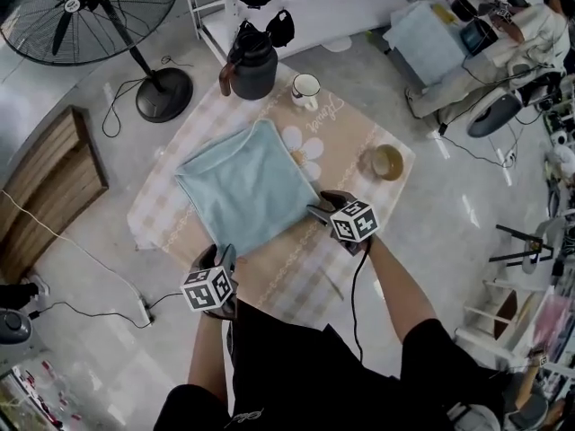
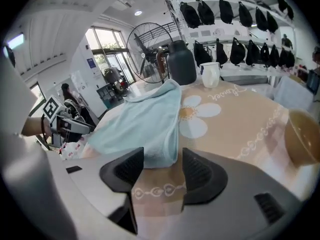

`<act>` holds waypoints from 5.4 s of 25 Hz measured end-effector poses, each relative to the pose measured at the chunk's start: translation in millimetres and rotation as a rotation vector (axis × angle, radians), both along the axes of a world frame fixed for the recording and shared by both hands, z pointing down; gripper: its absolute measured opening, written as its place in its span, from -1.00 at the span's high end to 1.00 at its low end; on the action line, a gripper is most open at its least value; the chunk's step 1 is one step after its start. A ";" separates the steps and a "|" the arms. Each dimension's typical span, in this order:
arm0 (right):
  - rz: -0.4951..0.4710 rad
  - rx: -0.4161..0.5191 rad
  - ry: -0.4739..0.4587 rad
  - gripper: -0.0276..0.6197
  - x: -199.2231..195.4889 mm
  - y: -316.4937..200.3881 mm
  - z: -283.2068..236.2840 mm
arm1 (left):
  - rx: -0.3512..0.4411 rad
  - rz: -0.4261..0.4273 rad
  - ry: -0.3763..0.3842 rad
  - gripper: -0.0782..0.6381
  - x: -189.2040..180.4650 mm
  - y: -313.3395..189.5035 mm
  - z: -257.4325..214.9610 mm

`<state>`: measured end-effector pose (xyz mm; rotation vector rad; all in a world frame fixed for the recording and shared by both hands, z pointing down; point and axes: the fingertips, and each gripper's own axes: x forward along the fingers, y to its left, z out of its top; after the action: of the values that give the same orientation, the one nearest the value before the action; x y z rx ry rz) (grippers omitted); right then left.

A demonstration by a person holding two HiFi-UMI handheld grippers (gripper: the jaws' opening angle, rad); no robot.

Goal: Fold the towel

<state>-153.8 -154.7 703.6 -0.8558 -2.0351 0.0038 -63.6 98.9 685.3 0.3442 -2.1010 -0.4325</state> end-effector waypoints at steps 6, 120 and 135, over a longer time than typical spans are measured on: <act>-0.001 -0.013 0.010 0.24 1.3 -4.6 10.1 | -0.008 -0.013 0.018 0.28 10.0 -5.0 13.7; 0.264 0.022 -0.322 0.30 27.1 17.3 -106.8 | 0.086 0.165 -0.222 0.27 -31.9 -9.9 -77.1; 0.378 -0.076 -0.409 0.25 196.6 -35.8 -159.1 | 0.132 0.382 -0.312 0.26 92.0 -142.6 -131.4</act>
<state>42.7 -190.5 544.5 -0.5329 -2.5717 0.1263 28.4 -43.7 553.9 0.9233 -2.2402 -0.3035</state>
